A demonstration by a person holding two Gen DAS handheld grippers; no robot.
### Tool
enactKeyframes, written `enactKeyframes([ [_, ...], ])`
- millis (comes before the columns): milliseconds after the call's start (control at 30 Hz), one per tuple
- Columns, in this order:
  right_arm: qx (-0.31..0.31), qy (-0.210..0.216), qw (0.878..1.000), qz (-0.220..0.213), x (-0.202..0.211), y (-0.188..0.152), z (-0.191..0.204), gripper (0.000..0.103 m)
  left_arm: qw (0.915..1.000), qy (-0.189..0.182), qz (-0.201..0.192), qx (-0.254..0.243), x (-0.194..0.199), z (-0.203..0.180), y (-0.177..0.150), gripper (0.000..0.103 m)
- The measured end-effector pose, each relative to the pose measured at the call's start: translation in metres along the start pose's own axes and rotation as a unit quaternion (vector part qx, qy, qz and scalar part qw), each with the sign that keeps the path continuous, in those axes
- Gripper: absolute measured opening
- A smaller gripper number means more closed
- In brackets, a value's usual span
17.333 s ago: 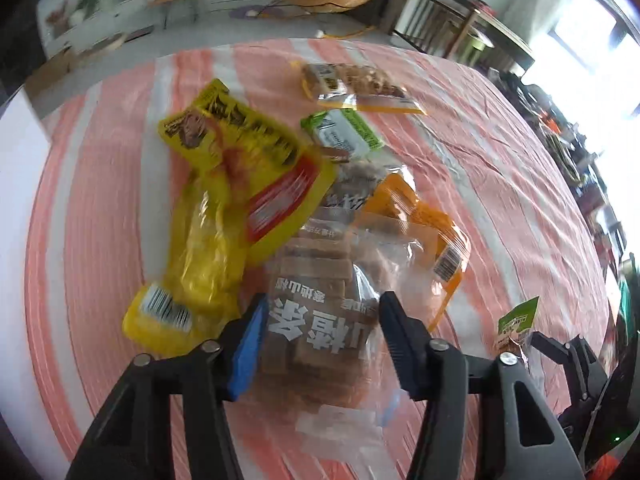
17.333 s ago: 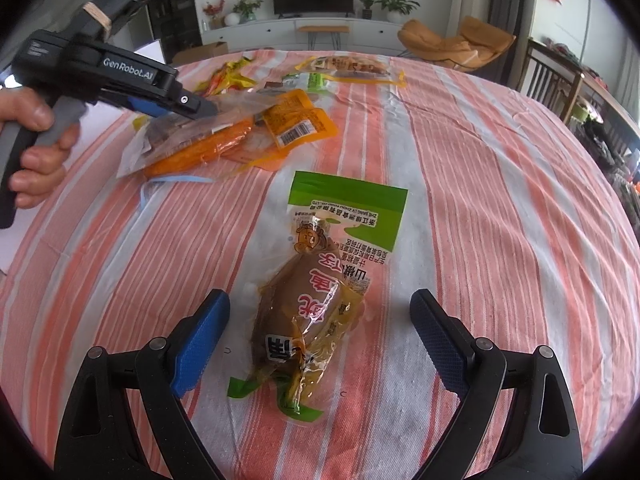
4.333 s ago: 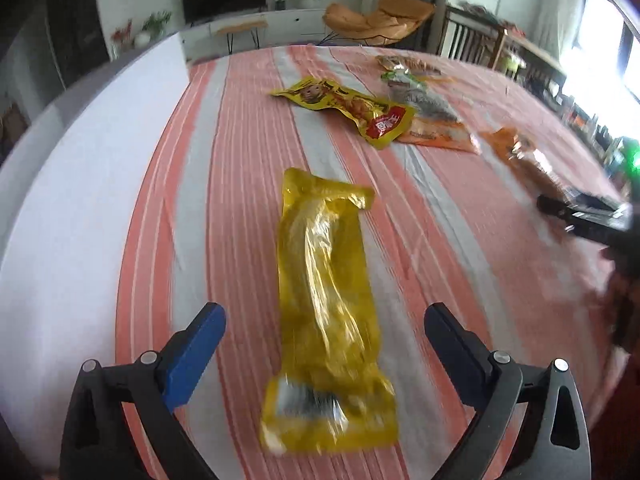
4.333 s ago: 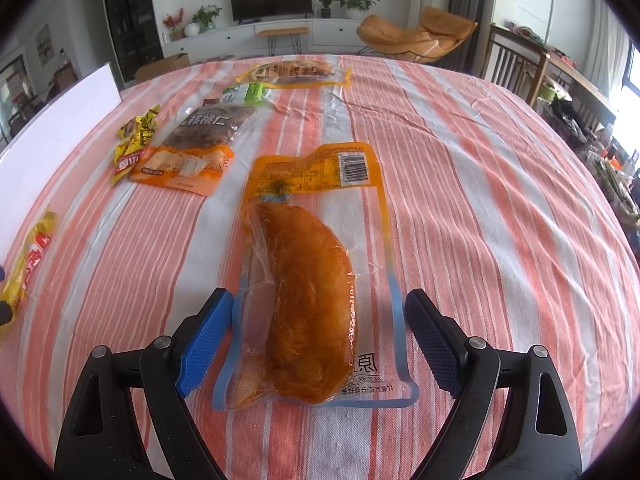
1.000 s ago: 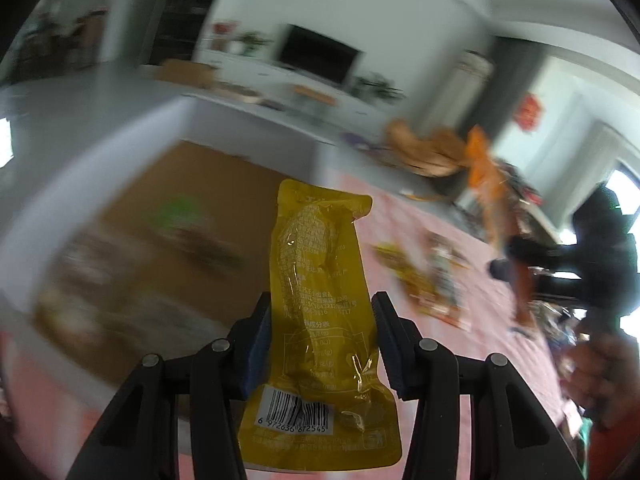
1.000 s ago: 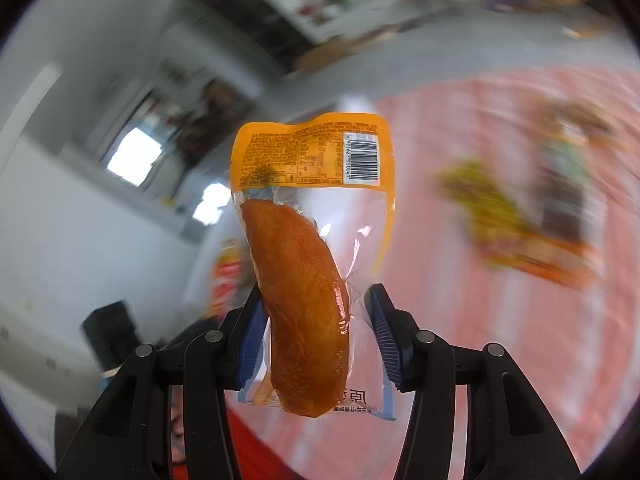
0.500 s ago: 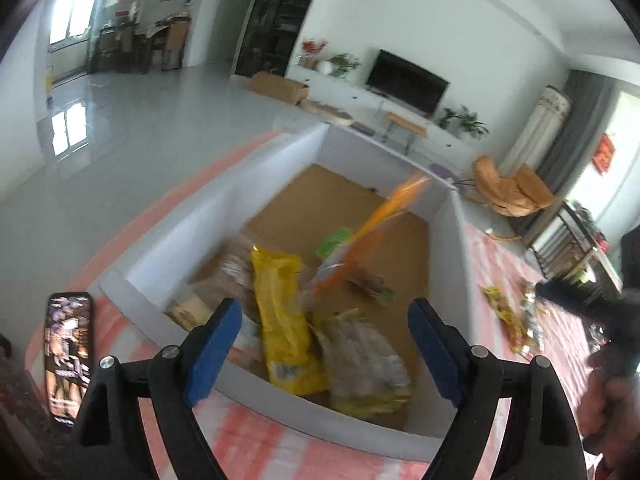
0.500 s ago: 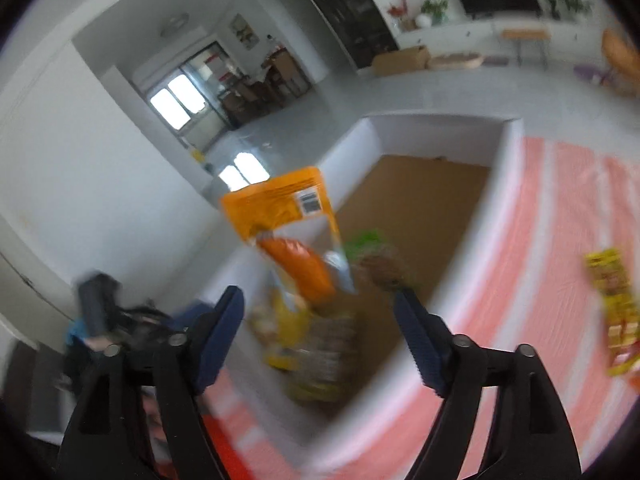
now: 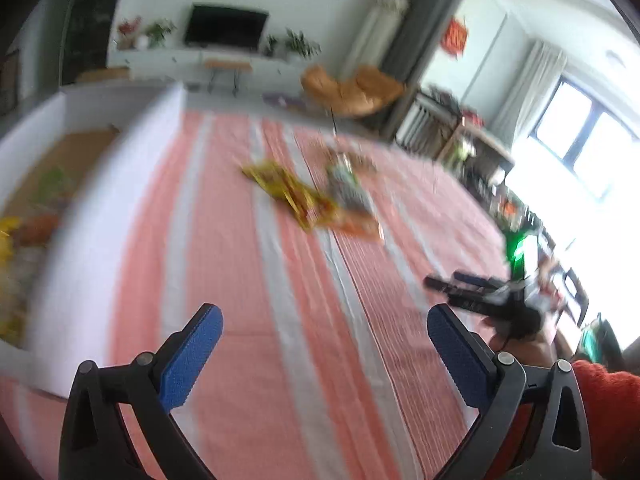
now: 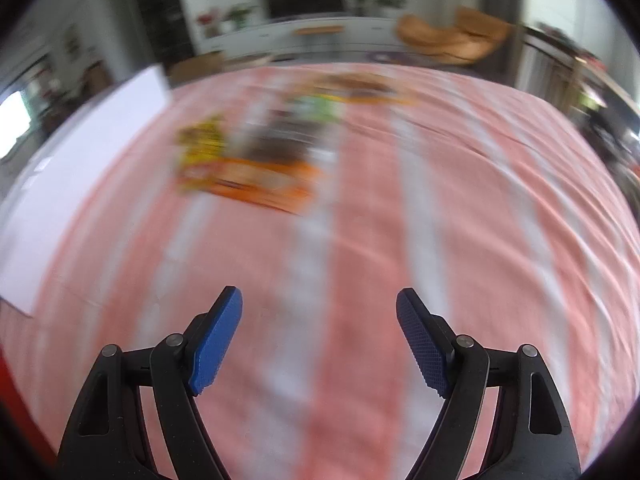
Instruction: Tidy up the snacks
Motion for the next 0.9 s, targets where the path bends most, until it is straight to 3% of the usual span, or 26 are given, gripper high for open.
enactKeyframes([
  [133,-0.034,-0.025,0.999,-0.011,0.000,-0.019,-0.035,0.082,0.9982,0.044,0.038,-0.014,-0.055,-0.007,-0.012,0.101],
  [367,-0.032,-0.028,0.999,-0.018,0.003,-0.023,-0.036,0.087,0.9901,0.129,0.040,-0.041,-0.094,0.023,-0.007,0.101],
  [500,-0.010,-0.055,0.998,-0.008,-0.008,-0.028,-0.027,0.088,0.9882,0.142,0.046,-0.032,-0.111,0.040,-0.022,0.101],
  [533,-0.009,-0.059,0.998,-0.008,-0.009,-0.028,-0.027,0.089,0.9868,0.152,0.036,-0.043,-0.111,0.037,-0.023,0.101],
  [633,-0.015,-0.056,0.998,-0.008,-0.010,-0.028,-0.030,0.089,0.9800,0.179,0.057,-0.066,-0.121,0.029,-0.027,0.103],
  [900,-0.015,-0.058,0.998,-0.008,-0.009,-0.028,-0.030,0.089,0.9811,0.173,0.058,-0.065,-0.122,0.030,-0.027,0.103],
])
Point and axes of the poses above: each gripper's, at about its wrist camera, not at the fingertips, and x roughly against the way its jaws point, z to its left, y to its top, the point moved 3 cm from there along -x, roughly the way its jaws point, and after that the axes turned 1 degree about -z, right-handed, at the moved point
